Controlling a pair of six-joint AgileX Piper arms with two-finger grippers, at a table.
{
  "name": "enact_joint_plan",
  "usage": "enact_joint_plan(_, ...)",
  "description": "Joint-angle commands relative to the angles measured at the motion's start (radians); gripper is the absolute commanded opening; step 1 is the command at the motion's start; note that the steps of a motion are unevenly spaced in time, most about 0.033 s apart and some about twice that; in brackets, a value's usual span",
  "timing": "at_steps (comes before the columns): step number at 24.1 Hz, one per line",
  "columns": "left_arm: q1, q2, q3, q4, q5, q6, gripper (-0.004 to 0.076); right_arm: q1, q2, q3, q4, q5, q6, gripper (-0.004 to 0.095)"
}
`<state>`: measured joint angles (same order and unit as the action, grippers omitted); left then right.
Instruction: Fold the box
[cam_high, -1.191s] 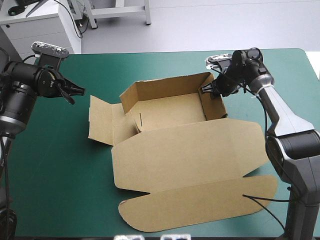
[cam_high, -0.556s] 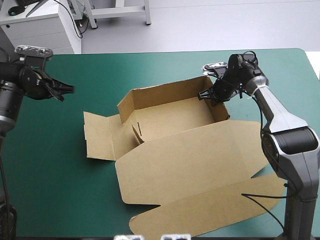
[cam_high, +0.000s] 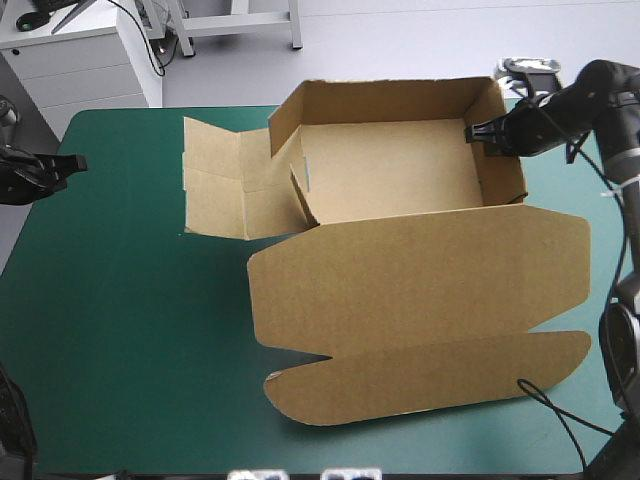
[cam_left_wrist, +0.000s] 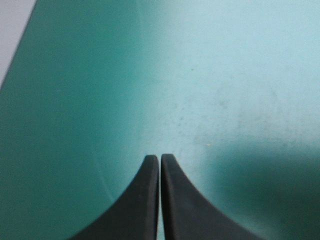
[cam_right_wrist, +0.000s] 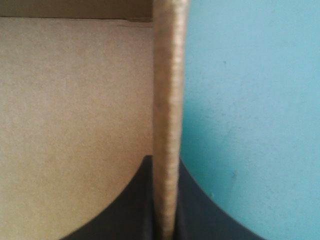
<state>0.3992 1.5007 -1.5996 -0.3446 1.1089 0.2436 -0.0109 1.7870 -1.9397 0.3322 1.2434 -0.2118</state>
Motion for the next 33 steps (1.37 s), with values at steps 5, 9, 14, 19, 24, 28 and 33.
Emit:
enact_joint_plan(5,0.018,0.036,0.073,-0.524,-0.024,0.228,-0.0008,-0.157,-0.187,-0.031,0.235,0.003,-0.03,-0.0019)
enact_joint_plan(9,0.018,0.073,0.139,-0.874,0.055,0.391,-0.0008,-0.16,-0.228,-0.031,0.251,0.003,-0.033,-0.0019)
enact_joint_plan(14,-0.011,0.084,0.157,-1.06,0.186,0.457,-0.0008,-0.156,-0.233,-0.027,0.376,0.003,-0.053,-0.0019)
enact_joint_plan(19,-0.086,0.036,0.157,-1.122,0.186,0.457,-0.0008,-0.156,-0.235,0.06,0.448,-0.005,-0.106,-0.0018)
enact_joint_plan(24,-0.153,-0.014,0.157,-1.122,0.186,0.457,-0.0008,-0.136,-0.235,0.109,0.482,-0.039,-0.133,-0.0018)
enact_joint_plan(28,-0.188,-0.047,0.157,-1.122,0.182,0.457,-0.0008,-0.087,-0.235,0.117,0.47,-0.077,-0.149,-0.0017)
enact_joint_plan(33,-0.201,-0.101,0.157,-1.108,0.182,0.455,-0.0008,-0.03,-0.235,0.121,0.412,-0.146,-0.135,-0.0018)
